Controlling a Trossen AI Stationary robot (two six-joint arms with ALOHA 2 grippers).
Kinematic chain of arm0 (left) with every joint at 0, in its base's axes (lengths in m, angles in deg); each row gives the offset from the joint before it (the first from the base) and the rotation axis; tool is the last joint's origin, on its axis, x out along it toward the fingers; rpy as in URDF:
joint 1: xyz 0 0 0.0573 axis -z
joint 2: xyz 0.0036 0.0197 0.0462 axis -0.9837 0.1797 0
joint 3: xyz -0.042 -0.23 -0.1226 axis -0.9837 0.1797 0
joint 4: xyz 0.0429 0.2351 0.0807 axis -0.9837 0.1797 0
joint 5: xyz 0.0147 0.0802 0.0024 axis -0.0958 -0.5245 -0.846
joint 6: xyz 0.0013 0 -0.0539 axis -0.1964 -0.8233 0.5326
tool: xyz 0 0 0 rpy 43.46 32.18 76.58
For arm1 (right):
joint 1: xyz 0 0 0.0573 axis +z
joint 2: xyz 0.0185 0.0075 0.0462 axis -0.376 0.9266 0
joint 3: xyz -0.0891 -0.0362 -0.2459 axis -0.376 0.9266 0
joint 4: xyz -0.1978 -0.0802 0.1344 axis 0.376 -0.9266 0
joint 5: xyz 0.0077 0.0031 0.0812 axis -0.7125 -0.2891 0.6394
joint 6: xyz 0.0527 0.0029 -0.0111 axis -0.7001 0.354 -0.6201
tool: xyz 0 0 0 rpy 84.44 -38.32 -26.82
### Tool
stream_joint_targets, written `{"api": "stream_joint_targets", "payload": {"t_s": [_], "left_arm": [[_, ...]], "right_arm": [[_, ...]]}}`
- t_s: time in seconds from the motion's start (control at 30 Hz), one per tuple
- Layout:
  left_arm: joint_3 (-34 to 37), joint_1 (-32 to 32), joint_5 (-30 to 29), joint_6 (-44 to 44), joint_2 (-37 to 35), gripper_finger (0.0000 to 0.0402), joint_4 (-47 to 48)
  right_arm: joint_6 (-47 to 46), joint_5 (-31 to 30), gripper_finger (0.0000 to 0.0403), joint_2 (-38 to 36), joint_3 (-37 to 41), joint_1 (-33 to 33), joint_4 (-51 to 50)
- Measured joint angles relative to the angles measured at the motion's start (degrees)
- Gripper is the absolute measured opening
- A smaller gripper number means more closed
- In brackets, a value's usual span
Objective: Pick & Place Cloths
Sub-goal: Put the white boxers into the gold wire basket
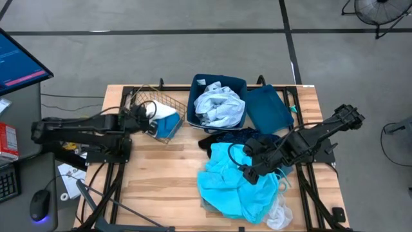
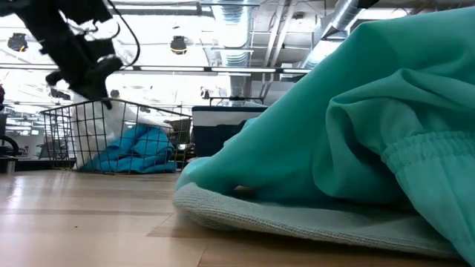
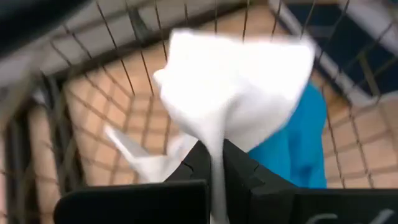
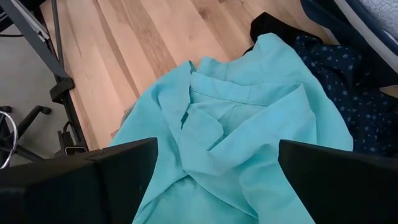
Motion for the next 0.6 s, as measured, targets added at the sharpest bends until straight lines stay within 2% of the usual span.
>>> {"api": "stream_joint_targets", "payload": {"t_s": [0.13,0.3,0.4,0.6], "left_arm": [[2.51,-1.13,4.46,3.33,-0.01,0.0001,-0.06],[3.64,-1.56,6.88,4.33,0.01,0.0016,-1.42],[3.64,-1.56,8.84,1.97,0.01,0.0047,-4.81],[2.33,-1.56,10.3,-3.6,0.03,0.014,-10.41]], "right_arm": [[0.03,-0.02,0.0327,0.0,0.01,0.0,0.0],[1.31,-0.02,0.0327,0.0,0.01,-0.23,0.18],[1.53,-0.01,0.0327,0.0,0.01,-0.26,0.17],[2.39,-0.01,0.0327,0.0,0.01,-0.24,0.21]]}}
